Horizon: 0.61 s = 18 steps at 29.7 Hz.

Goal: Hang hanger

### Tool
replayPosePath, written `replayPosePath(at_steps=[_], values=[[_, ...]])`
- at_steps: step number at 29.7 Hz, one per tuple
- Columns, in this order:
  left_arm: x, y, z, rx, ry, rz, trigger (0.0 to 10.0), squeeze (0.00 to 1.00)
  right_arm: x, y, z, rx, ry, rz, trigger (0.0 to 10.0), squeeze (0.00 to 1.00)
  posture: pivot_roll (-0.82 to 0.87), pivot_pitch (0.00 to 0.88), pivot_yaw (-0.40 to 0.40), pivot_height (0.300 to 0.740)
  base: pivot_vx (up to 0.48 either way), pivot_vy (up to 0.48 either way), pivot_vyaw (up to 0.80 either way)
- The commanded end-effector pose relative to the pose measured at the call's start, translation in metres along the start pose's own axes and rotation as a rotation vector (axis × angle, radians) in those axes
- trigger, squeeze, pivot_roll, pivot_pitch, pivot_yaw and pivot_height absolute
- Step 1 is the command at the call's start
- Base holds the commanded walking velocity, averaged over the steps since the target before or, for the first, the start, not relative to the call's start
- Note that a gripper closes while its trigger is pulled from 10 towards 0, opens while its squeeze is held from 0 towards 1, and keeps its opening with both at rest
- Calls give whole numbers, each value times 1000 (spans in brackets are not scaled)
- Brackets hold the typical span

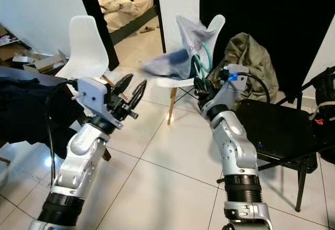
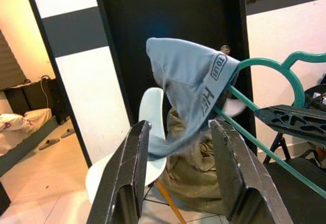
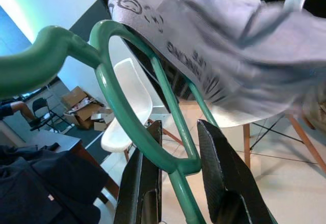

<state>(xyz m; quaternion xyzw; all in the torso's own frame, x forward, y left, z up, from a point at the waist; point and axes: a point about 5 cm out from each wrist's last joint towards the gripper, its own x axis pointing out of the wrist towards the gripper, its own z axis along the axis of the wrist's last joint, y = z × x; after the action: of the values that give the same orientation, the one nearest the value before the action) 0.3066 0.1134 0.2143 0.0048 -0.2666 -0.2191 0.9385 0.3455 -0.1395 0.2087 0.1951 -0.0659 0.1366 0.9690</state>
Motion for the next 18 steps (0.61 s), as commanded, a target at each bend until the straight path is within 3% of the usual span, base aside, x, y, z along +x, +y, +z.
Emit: replayPosePath(at_steps=[1,18], values=[[-1,0,-1,5,15,0,10000,0,3,11,6,14,-36,52,0,0,-10,38,72,740,0,0,0],[10,-7,3,4,-21,-46,10000,0,0,30,15,52,-91,170,0,0,-18,36,74,740,0,0,0]])
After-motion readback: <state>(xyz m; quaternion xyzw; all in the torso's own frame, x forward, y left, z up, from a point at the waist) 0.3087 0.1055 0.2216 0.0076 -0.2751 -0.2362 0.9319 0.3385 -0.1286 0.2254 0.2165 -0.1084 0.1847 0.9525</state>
